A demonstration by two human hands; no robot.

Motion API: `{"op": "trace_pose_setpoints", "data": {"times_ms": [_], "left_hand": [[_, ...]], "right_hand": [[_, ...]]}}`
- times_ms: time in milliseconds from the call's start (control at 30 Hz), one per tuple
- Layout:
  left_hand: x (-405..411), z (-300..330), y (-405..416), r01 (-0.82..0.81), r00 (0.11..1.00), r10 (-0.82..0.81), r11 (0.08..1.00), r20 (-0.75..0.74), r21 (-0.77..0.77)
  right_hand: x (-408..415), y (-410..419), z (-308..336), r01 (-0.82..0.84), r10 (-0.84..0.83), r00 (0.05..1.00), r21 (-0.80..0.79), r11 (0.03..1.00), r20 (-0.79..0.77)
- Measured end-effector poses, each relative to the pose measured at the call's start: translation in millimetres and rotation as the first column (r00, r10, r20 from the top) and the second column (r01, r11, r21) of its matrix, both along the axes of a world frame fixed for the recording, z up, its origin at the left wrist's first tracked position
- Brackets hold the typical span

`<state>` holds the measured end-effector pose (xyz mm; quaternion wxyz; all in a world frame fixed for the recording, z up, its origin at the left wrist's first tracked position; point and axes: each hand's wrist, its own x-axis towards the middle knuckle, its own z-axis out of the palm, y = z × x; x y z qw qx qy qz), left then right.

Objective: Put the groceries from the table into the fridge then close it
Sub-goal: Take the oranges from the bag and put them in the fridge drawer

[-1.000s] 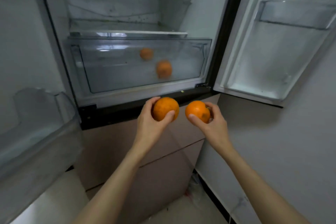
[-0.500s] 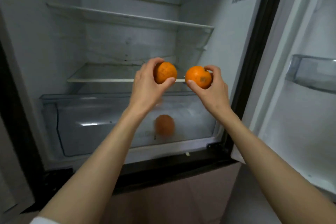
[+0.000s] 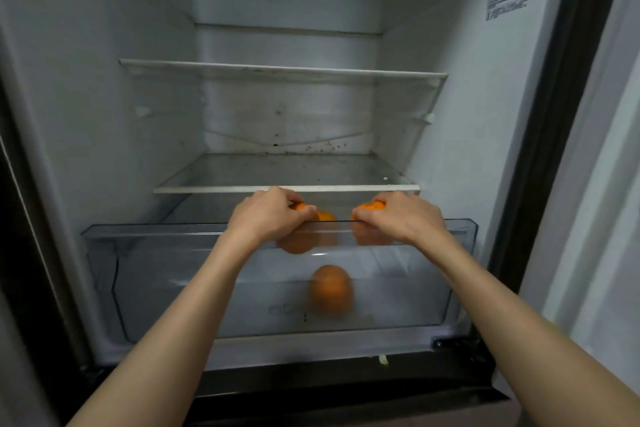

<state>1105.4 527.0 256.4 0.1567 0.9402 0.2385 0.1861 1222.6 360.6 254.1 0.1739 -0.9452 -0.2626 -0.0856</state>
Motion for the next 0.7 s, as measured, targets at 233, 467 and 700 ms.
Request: {"op": "trace_pose_setpoints", "data": {"times_ms": [233,467,700], "left_hand": [[-9.3,-10.0,-10.8,-0.035,0.979,0.000,0.985,0.205,0.167],[-43.4,-32.9,-10.1,0.051,0.918,-0.199,0.916,0.343,0.397],[-124.7,-74.6,-24.3,-0.006,0.903,-0.181,0.902,0.389,0.432]], "right_hand": [[-8.6,-3.4,-7.0,-0.022,0.017,0.987,0.027,0.999,0.157],[-32.7,-7.8,-31.7,-0.335,0.163,0.866,0.307,0.891,0.472],[-119.1,0.7,-79.9,-0.500,0.268,0.800,0.350,0.793,0.537]]}}
